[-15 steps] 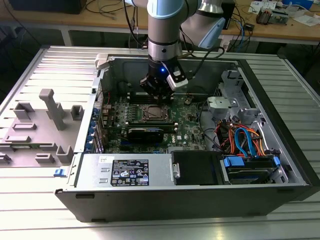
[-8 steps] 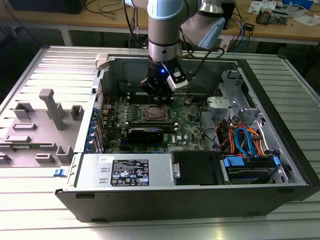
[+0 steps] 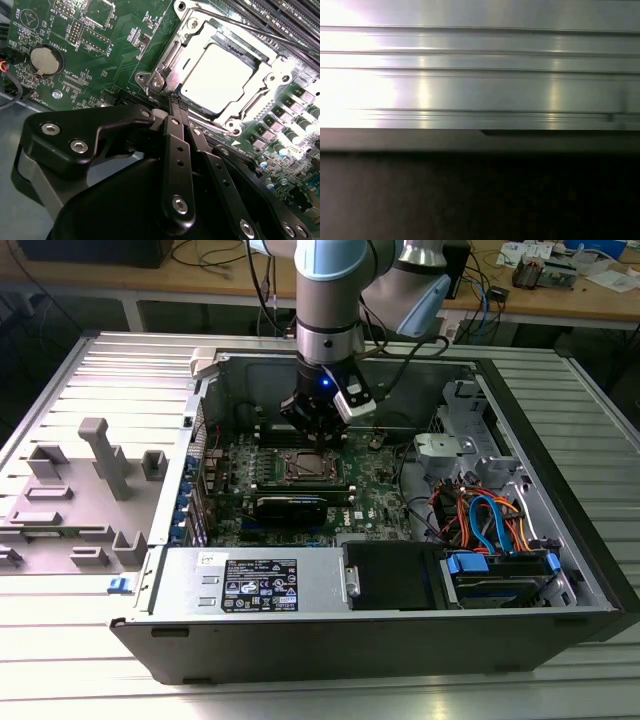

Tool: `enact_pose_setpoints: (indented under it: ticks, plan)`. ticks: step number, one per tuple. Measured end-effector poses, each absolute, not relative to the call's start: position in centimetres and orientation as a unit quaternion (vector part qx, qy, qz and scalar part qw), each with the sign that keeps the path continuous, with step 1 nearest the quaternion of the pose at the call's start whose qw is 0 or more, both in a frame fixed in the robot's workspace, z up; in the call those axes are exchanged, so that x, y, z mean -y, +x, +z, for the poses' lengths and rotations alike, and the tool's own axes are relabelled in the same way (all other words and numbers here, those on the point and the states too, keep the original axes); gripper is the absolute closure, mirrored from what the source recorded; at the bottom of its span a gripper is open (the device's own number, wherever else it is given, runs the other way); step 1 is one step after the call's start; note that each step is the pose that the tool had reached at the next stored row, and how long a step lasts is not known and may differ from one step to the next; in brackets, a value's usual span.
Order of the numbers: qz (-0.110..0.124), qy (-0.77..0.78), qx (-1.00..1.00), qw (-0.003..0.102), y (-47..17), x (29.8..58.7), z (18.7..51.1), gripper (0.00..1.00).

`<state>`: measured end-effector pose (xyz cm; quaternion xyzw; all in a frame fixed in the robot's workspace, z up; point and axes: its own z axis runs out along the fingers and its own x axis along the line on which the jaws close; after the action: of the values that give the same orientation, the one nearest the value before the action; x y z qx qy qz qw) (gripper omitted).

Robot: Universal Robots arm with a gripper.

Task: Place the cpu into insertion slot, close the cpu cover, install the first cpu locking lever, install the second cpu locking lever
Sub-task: 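Install the first cpu locking lever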

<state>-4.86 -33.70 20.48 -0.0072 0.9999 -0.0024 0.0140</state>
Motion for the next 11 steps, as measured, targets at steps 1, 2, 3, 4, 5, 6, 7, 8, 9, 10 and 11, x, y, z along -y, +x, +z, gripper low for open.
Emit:
enact_pose_setpoints:
  ticks: [1,2,3,4,5,6,7,8,9,10,11]
  plan:
    - [-0.002,-0.007,-1.0,0.014,-4.85,33.68,20.61,0.89]
    - [-0.003,-0.007,-1.0,0.014,-4.85,33.7,20.81,0.89]
    - [-0.003,-0.007,-1.0,0.014,-4.87,33.72,20.93,0.89]
    - [-0.003,-0.007,-1.0,0.014,-4.87,33.72,20.99,0.89]
    - [-0.003,-0.007,-1.0,0.014,-4.87,33.72,21.06,0.89]
    - [-0.002,-0.007,-1.0,0.014,-4.89,33.72,21.09,0.89]
    - [-0.001,-0.007,-1.0,0.014,-4.99,33.72,21.1,0.89]
    - [0.001,-0.007,-1.0,0.014,-5.19,33.72,21.1,0.89]
    - [0.003,-0.007,-1.0,0.014,-5.45,33.72,21.1,0.89]
    - [0.004,-0.007,-1.0,0.014,-5.57,33.72,21.11,0.89]
    - [0.005,-0.007,-1.0,0.014,-5.7,33.72,21.1,0.89]
